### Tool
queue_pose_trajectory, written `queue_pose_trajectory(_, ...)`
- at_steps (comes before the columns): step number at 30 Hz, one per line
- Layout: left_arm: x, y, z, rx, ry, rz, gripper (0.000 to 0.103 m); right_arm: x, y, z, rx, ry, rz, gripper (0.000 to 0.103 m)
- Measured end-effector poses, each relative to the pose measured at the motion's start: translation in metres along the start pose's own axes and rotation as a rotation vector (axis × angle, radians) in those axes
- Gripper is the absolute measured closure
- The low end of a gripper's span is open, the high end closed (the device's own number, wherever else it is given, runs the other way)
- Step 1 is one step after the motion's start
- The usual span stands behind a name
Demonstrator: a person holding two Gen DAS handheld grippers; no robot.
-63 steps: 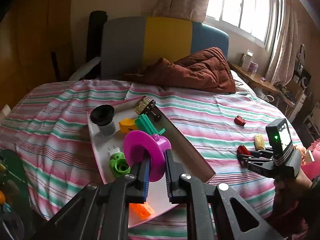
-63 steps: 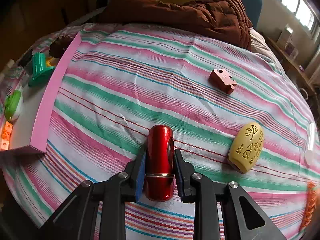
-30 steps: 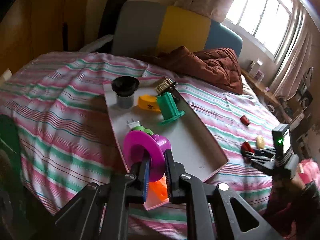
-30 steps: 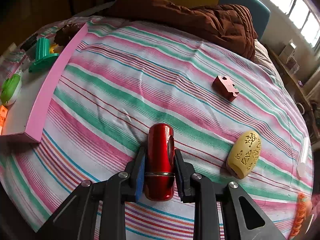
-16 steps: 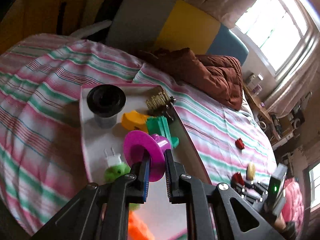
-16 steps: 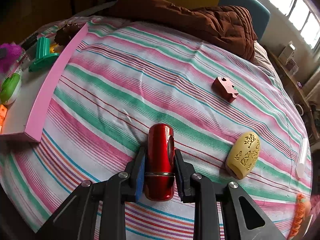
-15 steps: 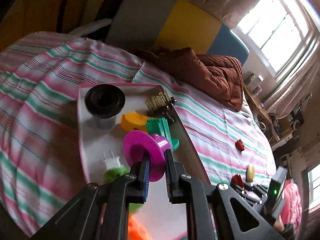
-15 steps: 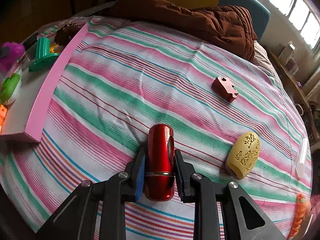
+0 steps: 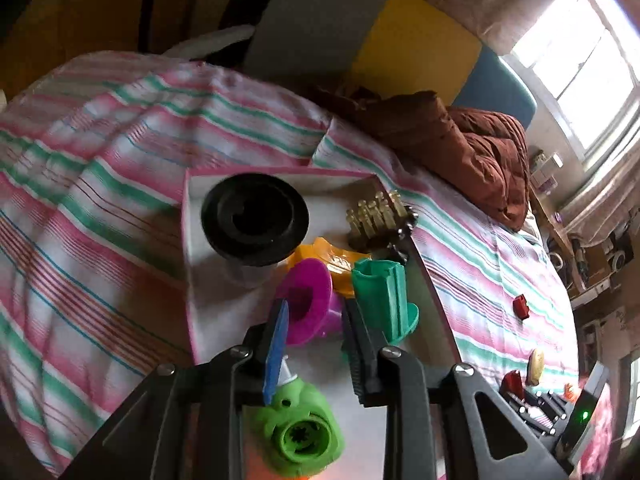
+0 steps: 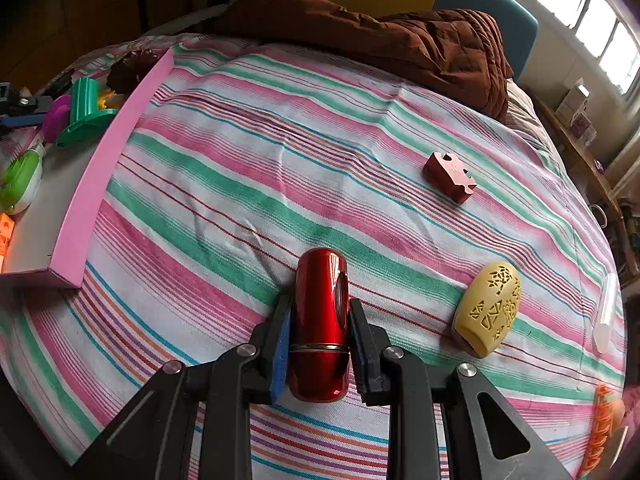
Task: Organize rigid objects
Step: 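Carry the magenta cup into the tray and open the left gripper while the right holds the red tube, then carry the red tube into the tray and open the right gripper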
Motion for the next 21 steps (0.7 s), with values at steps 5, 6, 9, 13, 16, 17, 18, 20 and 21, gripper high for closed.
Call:
queue_pose_trajectory(5, 0.002, 0.012, -0.033, 0.088, -0.070, 0.057, 0.075, -0.001, 0.001, 0.000, 0.000, 0.007, -0.007, 0.076)
queue_pose_trajectory(6, 0.002, 0.017, -0.040, 0.102, -0.079, 0.065, 0.074, -0.001, 0.001, -0.001, 0.000, 0.009, -0.009, 0.076)
queue_pose_trajectory(9, 0.005, 0.033, -0.054, 0.127, -0.101, 0.092, 0.074, -0.001, 0.001, 0.000, 0.000, 0.015, -0.016, 0.076)
queue_pose_trajectory(13, 0.011, 0.050, -0.064, 0.140, -0.117, 0.129, 0.074, -0.003, 0.000, 0.000, 0.000, 0.029, -0.027, 0.076)
queue_pose_trajectory(16, 0.012, 0.062, -0.072, 0.152, -0.130, 0.146, 0.074, -0.003, 0.000, 0.000, 0.001, 0.037, -0.032, 0.076)
queue_pose_trajectory(17, 0.014, 0.064, -0.074, 0.155, -0.129, 0.152, 0.074, -0.004, 0.000, 0.000, 0.001, 0.038, -0.032, 0.076)
queue_pose_trajectory(18, 0.015, 0.067, -0.077, 0.163, -0.137, 0.161, 0.074, -0.004, 0.000, 0.000, 0.002, 0.039, -0.031, 0.076)
queue_pose_trajectory(20, 0.015, 0.071, -0.080, 0.173, -0.148, 0.167, 0.074, -0.003, 0.000, 0.000, 0.003, 0.037, -0.024, 0.076)
queue_pose_trajectory(21, 0.014, 0.072, -0.082, 0.183, -0.151, 0.166, 0.074, -0.002, 0.000, 0.000, 0.003, 0.034, -0.018, 0.076)
Point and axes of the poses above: each gripper's, at about its wrist camera, not at the fingertips, and z roughly the way its jaws point, x to its right, y to its underside, the point moved 4 cm from there along z, roughly the way its jaws point, and after that the axes turned 15 degrees about -y, right-handed, at the moved point
